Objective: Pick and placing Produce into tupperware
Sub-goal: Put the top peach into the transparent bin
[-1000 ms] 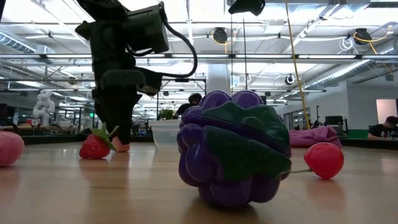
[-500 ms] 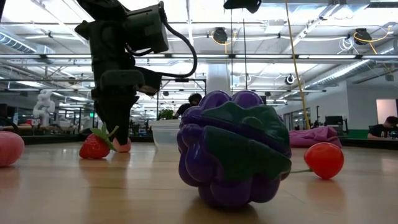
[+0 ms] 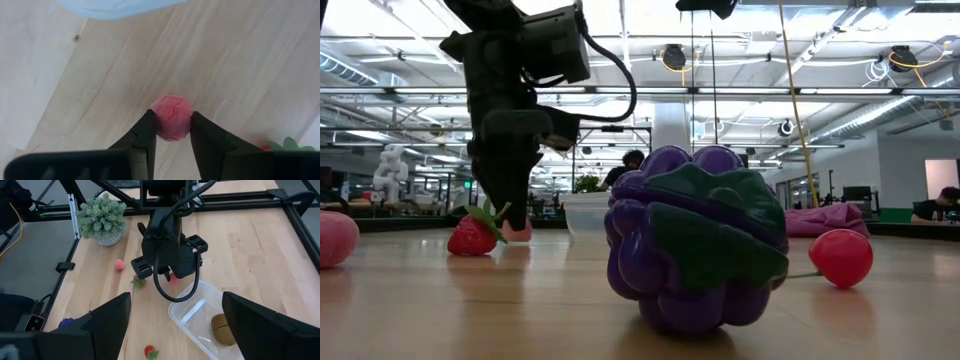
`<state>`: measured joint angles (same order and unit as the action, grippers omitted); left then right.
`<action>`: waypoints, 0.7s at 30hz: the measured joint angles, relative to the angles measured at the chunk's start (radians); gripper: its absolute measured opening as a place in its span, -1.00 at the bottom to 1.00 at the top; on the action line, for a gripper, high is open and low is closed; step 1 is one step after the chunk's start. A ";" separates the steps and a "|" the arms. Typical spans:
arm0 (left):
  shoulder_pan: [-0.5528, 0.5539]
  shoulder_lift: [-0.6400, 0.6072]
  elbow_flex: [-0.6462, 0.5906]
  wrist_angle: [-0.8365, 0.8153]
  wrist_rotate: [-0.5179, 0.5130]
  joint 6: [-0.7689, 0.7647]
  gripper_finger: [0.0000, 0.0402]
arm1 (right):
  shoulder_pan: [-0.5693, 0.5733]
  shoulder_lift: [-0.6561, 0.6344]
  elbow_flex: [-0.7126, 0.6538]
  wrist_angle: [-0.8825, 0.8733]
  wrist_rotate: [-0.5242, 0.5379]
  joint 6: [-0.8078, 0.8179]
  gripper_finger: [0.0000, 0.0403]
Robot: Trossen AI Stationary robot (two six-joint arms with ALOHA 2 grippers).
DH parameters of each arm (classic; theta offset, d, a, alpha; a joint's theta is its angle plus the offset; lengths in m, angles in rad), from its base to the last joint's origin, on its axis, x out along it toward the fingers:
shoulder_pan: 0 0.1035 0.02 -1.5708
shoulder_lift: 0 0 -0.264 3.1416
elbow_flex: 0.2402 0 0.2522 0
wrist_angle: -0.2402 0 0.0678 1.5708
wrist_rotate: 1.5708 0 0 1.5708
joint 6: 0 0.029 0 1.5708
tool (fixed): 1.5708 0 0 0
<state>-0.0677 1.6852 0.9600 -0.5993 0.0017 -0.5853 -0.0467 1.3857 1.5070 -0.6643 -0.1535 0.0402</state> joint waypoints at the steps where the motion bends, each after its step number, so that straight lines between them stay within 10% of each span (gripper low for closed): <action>1: 0.000 0.000 0.006 -0.007 0.004 -0.001 -0.54 | 0.000 0.000 0.000 0.001 0.000 0.000 0.51; 21: 0.020 -0.073 0.327 -0.256 -0.150 0.174 -0.54 | -0.102 -0.067 -0.001 0.022 0.000 -0.020 0.51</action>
<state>-0.0481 1.6125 1.2873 -0.8556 -0.1479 -0.4113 -0.1491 1.3184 1.5063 -0.6419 -0.1535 0.0203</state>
